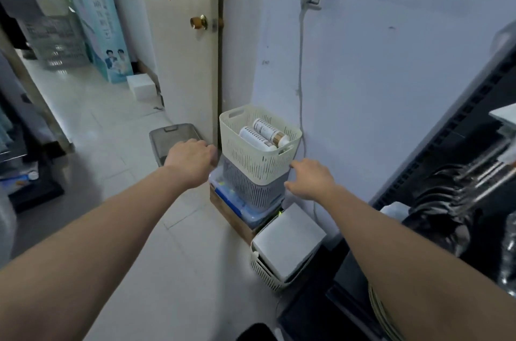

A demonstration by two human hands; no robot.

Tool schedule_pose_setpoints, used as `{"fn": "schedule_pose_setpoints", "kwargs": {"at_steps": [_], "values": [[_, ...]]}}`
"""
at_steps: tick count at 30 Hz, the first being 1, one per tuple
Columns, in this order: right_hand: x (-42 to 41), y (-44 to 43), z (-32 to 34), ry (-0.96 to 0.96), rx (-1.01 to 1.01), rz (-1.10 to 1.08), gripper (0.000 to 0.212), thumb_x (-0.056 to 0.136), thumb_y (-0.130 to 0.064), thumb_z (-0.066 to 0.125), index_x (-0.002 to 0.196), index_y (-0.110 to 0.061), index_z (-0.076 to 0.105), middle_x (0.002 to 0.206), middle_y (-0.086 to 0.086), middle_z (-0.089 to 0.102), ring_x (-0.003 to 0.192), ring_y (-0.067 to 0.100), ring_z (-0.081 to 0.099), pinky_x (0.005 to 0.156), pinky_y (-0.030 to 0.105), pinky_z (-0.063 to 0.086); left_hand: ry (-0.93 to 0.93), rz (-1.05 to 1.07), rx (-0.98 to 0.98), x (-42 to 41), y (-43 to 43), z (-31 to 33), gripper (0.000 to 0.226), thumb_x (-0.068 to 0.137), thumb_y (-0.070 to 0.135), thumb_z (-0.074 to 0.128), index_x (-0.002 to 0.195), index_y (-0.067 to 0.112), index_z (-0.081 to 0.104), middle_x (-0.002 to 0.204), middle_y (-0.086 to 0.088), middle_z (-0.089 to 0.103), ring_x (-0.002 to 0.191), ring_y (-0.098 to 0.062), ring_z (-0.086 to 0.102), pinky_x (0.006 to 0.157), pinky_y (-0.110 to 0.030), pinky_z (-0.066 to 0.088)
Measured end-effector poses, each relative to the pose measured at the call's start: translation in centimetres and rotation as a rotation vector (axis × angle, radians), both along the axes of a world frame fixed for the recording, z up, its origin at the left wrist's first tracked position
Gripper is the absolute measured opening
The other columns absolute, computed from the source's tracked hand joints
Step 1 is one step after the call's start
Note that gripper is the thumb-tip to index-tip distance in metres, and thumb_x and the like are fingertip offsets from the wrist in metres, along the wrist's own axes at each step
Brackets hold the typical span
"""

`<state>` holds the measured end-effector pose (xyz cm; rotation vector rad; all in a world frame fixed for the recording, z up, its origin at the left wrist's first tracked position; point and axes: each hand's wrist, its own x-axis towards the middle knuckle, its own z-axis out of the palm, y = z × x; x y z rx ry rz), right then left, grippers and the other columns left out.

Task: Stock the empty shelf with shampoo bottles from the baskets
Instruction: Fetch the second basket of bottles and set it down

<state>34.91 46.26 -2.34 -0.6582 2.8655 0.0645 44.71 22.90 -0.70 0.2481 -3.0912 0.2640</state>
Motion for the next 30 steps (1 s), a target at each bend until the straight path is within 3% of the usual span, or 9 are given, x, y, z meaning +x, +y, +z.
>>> {"fn": "schedule_pose_setpoints", "kwargs": {"at_steps": [6,13,21,30], "values": [[-7.6,-3.5,-1.4,0.002,0.009,-0.012,0.051,0.09,-0.038,0.057,0.136,-0.018,0.049,0.134,0.008,0.055,0.121,0.028,0.053,0.096,0.04,0.048,0.017,-0.023,0.008,-7.8,-4.9,-1.6,0.025,0.086,0.025,0.052,0.109,0.019,0.058,0.1,-0.004,0.062,0.087,-0.022,0.056,0.065,-0.032,0.038],[-18.9,-7.3,-2.9,-0.01,0.016,-0.022,0.045,0.091,-0.035,0.054,0.132,-0.019,0.051,0.133,0.009,0.057,0.119,0.029,0.055,0.094,0.036,0.046,-0.019,-0.025,0.028,-20.9,-9.9,-3.6,0.037,0.084,0.041,0.064,0.115,0.021,0.058,0.113,-0.003,0.062,0.107,-0.023,0.058,0.081,-0.035,0.046],[-28.6,-9.1,-5.9,-0.099,0.03,-0.079,0.053,0.089,-0.046,0.056,0.135,-0.022,0.048,0.136,0.01,0.053,0.124,0.03,0.051,0.099,0.04,0.046,-0.026,-0.078,0.075,-32.5,-13.0,-5.8,0.025,0.089,0.033,0.056,0.111,0.02,0.058,0.097,-0.001,0.062,0.092,-0.022,0.06,0.08,-0.039,0.053],[-34.4,-9.7,-11.3,-0.235,-0.027,-0.263,0.047,0.089,-0.045,0.056,0.127,-0.019,0.054,0.129,0.009,0.057,0.119,0.028,0.053,0.093,0.037,0.047,-0.16,-0.135,0.177,-43.4,-16.7,-10.6,0.044,0.094,0.033,0.053,0.135,0.019,0.047,0.115,-0.005,0.061,0.104,-0.024,0.059,0.083,-0.038,0.052]]}}
